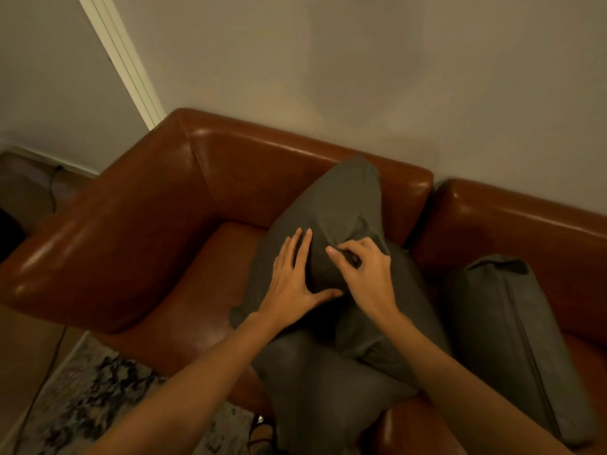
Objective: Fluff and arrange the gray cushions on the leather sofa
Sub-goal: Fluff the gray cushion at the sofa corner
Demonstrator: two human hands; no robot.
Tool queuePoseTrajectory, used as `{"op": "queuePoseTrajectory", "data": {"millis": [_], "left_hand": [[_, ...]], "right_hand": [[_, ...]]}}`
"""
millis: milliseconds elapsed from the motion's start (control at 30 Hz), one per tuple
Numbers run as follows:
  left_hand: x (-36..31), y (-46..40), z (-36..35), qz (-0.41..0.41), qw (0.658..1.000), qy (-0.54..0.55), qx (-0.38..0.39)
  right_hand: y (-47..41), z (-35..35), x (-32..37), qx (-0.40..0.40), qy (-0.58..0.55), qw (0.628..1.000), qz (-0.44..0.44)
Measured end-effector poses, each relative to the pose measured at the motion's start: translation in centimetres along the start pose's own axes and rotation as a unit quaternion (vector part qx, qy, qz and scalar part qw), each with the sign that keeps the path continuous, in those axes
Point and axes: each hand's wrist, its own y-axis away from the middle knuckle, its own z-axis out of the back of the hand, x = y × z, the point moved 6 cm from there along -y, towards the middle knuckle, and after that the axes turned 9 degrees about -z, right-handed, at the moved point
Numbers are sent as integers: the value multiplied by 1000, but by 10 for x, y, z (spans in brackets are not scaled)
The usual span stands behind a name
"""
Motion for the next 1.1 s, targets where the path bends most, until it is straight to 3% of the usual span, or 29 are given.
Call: {"op": "queuePoseTrajectory", "data": {"millis": [167, 300, 400, 500, 600, 700, 867, 1100], "left_hand": [[16, -14, 5, 28, 998, -31, -52], [21, -39, 7, 24, 997, -56, -51], [35, -47, 11, 12, 996, -63, -67], [46, -47, 14, -7, 996, -37, -82], [62, -47, 23, -9, 991, 30, -131], [89, -45, 39, 3, 981, 79, -177], [112, -55, 56, 28, 983, 99, -152], [98, -77, 72, 115, 941, 112, -297]], "right_hand": [[-39, -3, 20, 81, -42, 996, 23], [-106, 11, -10, -31, -82, 995, -38], [-158, 12, -41, -71, -127, 978, -153], [-194, -18, -81, 34, -183, 938, -292], [-216, -51, -117, 128, -251, 887, -366], [-240, -79, -138, 163, -294, 867, -369], [-265, -108, -139, 151, -345, 859, -348], [-313, -126, -164, 99, -375, 857, -341]]}}
